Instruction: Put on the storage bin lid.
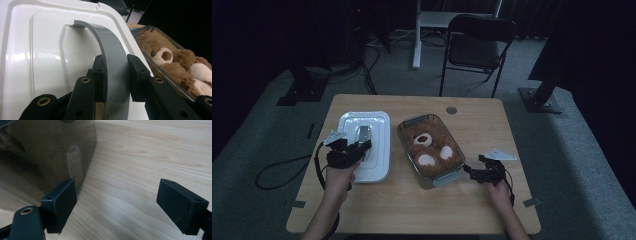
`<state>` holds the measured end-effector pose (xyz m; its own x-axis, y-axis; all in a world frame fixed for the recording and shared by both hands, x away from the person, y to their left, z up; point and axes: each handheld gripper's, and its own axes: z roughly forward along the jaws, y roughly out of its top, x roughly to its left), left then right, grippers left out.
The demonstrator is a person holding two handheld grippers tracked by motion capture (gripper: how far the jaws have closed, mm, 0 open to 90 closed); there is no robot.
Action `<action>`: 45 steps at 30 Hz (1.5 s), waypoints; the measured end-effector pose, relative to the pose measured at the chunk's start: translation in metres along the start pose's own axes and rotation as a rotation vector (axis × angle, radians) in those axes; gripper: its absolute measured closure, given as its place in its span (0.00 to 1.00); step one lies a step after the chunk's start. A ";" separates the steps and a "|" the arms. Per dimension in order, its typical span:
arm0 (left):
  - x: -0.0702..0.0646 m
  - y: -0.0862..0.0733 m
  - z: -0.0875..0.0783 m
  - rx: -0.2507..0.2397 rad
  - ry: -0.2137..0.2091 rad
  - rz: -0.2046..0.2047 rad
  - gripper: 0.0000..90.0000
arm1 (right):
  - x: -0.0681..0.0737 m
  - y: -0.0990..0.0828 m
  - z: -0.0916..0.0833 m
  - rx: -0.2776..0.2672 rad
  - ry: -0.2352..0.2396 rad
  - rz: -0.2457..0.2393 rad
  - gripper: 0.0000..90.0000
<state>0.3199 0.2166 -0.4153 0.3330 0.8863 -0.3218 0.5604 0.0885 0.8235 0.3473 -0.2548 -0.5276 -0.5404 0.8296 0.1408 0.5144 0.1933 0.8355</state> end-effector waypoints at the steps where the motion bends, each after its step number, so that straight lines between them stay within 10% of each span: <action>1: -0.002 0.001 0.000 -0.001 -0.002 0.007 0.79 | 0.002 0.001 0.002 0.001 0.005 -0.003 0.17; 26: -0.028 0.018 -0.002 -0.017 -0.073 0.034 0.79 | 0.051 -0.005 0.021 0.009 0.130 -0.081 0.18; 45: -0.077 0.022 0.029 0.089 -0.252 0.054 0.79 | 0.085 -0.003 0.039 0.034 0.181 -0.153 0.15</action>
<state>0.3285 0.1377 -0.3855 0.5366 0.7464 -0.3937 0.5972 -0.0063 0.8021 0.3261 -0.1646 -0.5388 -0.7226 0.6826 0.1095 0.4379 0.3294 0.8365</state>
